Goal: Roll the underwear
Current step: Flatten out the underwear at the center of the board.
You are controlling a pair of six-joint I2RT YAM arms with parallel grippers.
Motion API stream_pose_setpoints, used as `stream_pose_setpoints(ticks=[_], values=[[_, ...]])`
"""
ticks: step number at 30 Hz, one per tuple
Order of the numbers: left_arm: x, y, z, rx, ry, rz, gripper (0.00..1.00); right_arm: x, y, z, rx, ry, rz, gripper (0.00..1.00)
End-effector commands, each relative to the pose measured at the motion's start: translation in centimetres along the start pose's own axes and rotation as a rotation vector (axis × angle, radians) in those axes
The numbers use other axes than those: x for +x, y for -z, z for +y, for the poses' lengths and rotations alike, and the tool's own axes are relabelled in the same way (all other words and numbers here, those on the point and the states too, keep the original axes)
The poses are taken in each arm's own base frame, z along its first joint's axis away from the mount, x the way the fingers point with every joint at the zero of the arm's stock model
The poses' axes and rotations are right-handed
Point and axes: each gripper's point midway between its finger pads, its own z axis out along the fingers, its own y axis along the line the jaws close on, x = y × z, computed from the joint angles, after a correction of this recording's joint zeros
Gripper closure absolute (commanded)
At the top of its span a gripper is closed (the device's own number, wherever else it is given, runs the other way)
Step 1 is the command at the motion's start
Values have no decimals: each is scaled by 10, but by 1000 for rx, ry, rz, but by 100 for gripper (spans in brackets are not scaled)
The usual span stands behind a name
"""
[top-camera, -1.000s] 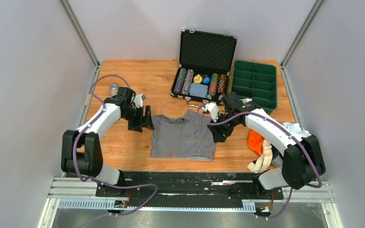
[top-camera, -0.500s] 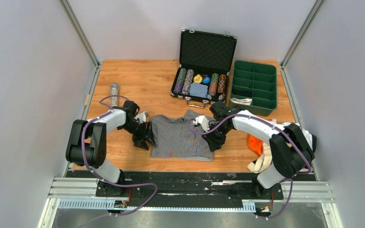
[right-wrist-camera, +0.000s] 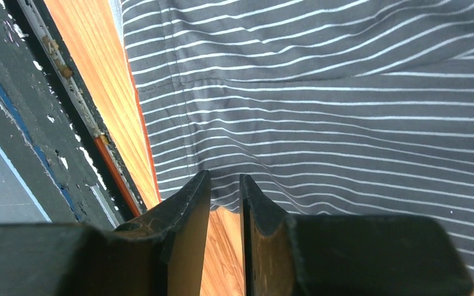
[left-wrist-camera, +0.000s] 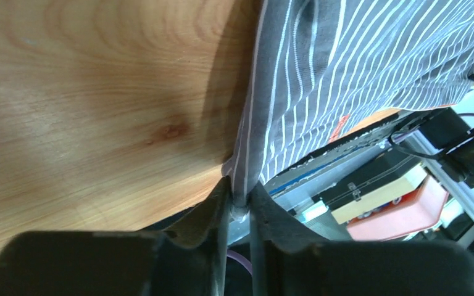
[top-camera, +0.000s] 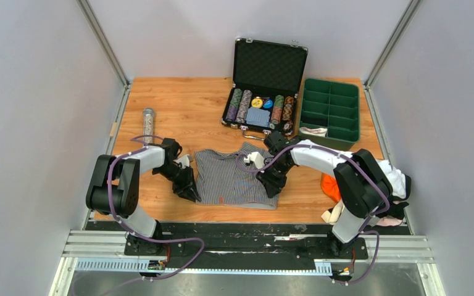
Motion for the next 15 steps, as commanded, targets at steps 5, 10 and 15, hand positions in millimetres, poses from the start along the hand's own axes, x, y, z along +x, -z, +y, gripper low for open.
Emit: stream_pose_setpoints(ticks=[5,10,15], values=[[-11,14,-9,-21,-51,-37,100,-6,-13,1,2,49,-7,76],[-16,32,-5,-56,-40,-82,100,19,-24,-22,141,-3,100,69],[-8,32,7,-63,27,-55,100,-11,7,-9,99,-20,47,65]])
